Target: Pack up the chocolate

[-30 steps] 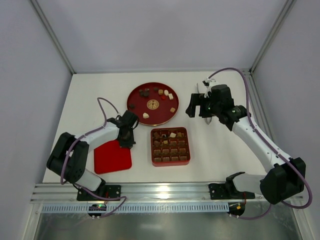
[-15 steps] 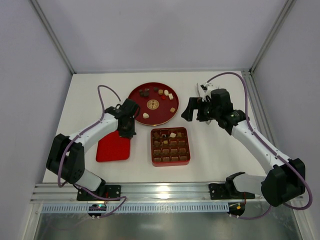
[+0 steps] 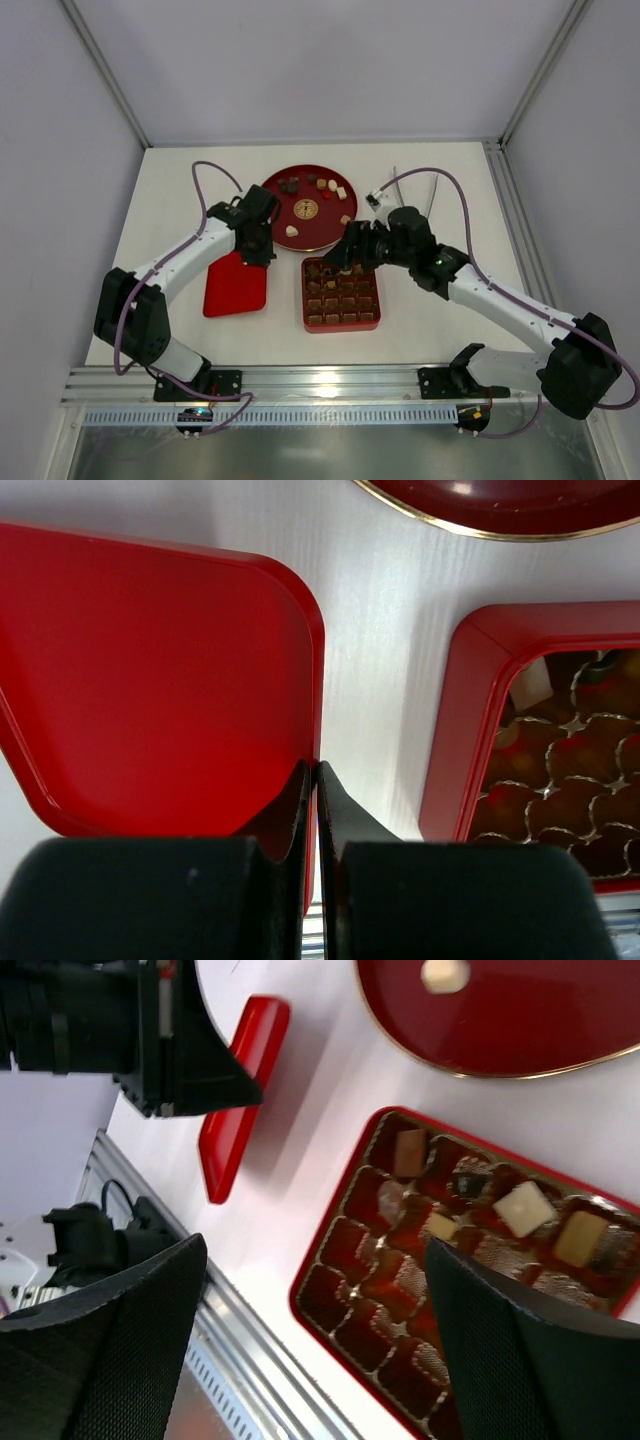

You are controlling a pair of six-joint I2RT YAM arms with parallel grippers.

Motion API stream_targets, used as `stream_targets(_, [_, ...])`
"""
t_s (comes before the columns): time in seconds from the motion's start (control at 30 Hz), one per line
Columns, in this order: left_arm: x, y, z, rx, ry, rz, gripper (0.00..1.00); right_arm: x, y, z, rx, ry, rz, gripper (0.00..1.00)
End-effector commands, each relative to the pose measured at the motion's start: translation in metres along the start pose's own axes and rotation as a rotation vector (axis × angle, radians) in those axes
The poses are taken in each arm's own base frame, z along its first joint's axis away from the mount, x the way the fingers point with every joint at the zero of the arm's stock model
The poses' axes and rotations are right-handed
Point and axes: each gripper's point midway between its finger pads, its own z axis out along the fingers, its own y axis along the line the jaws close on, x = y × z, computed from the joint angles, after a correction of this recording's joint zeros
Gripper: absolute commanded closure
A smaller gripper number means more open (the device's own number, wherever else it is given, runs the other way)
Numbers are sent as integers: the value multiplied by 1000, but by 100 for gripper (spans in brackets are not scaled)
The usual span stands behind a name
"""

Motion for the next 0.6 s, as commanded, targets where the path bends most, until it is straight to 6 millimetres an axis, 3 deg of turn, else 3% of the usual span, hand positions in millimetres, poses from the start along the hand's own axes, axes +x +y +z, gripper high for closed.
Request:
stream_targets(0.0, [-11,-11,-10,35,-17,-19,100,-7,25,15,-49,-66,42,13])
stream_targets(0.23, [-16,-18,-12,58,-18,-34,100,10,58,41,-99,-65,38,19])
stream_targets(0.57, [-18,-23,-14,82,-12,-34,100,24,57,60,-78,-25,34,21])
